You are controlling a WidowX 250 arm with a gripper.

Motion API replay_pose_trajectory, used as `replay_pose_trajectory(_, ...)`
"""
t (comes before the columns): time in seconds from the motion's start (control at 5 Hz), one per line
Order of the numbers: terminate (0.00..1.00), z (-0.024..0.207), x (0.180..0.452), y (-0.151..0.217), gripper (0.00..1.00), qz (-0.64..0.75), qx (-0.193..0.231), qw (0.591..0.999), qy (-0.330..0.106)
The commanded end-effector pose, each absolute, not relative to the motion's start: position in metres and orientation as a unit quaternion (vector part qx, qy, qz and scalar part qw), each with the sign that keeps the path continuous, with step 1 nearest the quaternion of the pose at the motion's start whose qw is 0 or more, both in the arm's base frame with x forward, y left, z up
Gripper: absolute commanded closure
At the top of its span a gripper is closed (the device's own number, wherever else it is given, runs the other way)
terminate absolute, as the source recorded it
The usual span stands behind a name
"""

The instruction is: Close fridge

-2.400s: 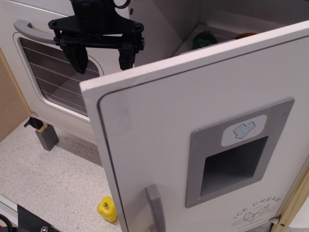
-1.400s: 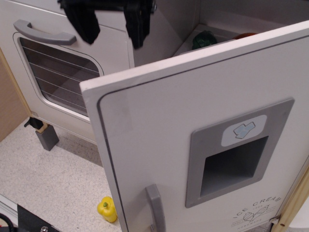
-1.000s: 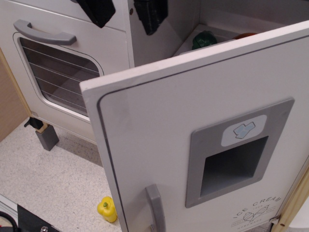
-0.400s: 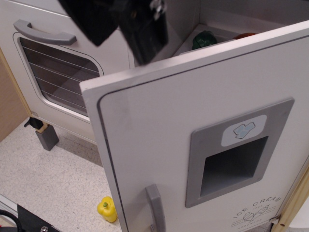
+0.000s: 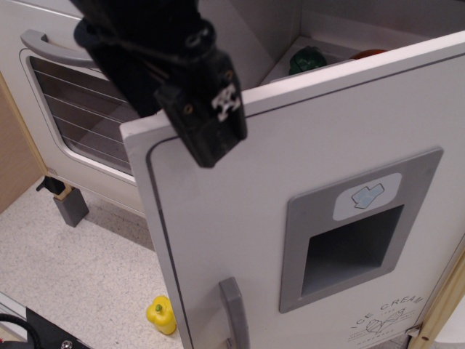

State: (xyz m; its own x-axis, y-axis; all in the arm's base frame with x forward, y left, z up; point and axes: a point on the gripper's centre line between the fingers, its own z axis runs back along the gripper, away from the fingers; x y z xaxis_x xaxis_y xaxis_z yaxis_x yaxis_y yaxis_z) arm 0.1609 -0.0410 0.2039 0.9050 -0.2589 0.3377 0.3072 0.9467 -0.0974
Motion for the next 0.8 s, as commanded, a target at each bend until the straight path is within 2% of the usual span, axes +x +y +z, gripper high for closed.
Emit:
replay_pose_trajectory(0.0,0.00,0.202,0.184,-0.024,0.00,-0.114,-0.040,0.975,-0.185)
replay_pose_trajectory(0.4,0.00,0.217,0.223,-0.017,0.00,-0.053,-0.033,0.982,-0.180)
replay_pose_trajectory(0.6,0.00,0.228,0.233,-0.015,0.00,-0.029,-0.030,0.982,-0.182)
